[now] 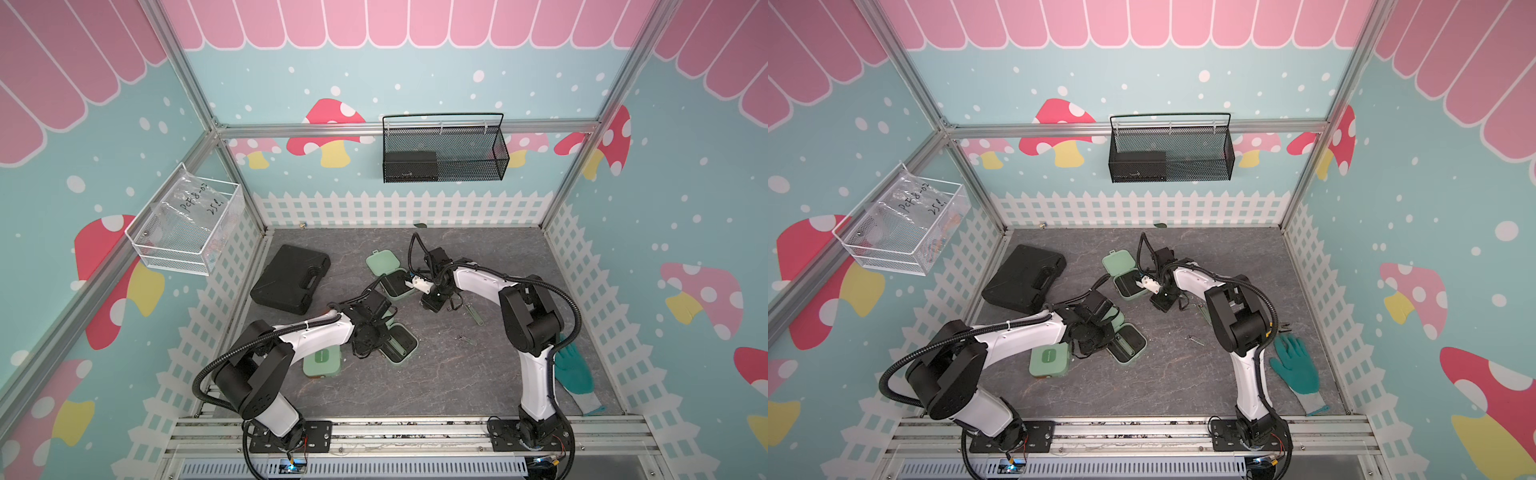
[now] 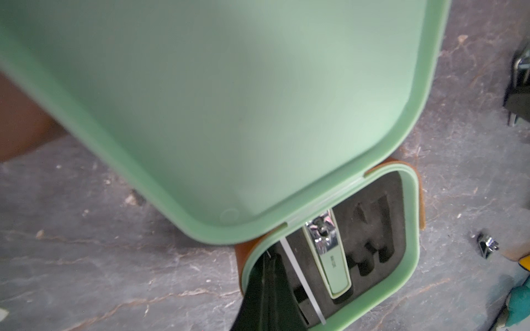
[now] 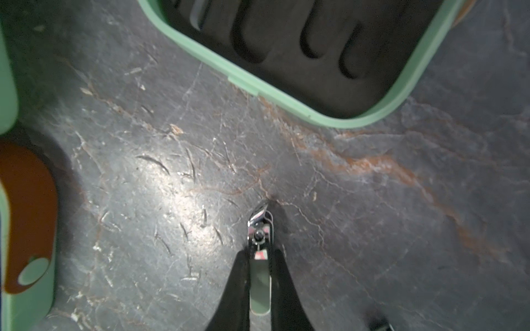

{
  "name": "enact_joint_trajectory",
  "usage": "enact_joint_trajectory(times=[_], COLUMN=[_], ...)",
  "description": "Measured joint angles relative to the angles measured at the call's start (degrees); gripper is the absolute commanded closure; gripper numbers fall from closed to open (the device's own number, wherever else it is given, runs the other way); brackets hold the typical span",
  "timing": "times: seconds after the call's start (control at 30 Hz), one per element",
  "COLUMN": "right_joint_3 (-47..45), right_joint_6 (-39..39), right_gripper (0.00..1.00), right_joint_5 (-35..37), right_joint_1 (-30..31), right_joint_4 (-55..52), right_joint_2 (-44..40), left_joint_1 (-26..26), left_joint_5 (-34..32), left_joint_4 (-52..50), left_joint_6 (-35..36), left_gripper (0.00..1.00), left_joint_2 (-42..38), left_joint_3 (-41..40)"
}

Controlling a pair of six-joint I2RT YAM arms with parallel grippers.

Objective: Organize nail clipper sets
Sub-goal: Pick up the nail clipper from the center of the board, then place the nail clipper in the storage box.

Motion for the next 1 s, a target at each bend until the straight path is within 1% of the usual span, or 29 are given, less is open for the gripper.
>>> enact_joint_trajectory(times=[0.2,0.4,0.53,0.67,0.83,1.0], right_joint_3=[-4.1,-11.8,-15.4,-17.4,-19.6,-20.4], right_joint_6=[6.5,13.9,17.8,21.8,27.1,32.2], right_gripper=[1.00,1.00,1.00,1.00,1.00,1.00], right_joint_5=[1.9,4.5,4.6,4.6,4.3,4.8], right_joint_1=[0.2,1.4,5.7,12.6,19.7,23.1], right_joint_4=[4.1,4.4,4.0,4.2,4.9,5.3], right_joint_2=[-2.7,-9.7,-17.5,-23.1,-23.6,-23.1], left_joint_1=[0.0,0.0,0.0,0.0,0.0,0.1], left_joint_5=[0.0,0.0,0.2,0.6,0.6,0.6], left_joint_4=[-0.3,-0.9,-1.4,-1.3,-1.3,-1.1], left_joint_6=[0.4,1.0,1.2,1.5,1.5,1.5], left_gripper=[1.00,1.00,1.00,1.00,1.00,1.00], left_joint_2=[0.5,1.3,2.2,2.8,2.8,2.7], left_joint_3=[0.5,1.3,2.2,2.7,2.7,2.6])
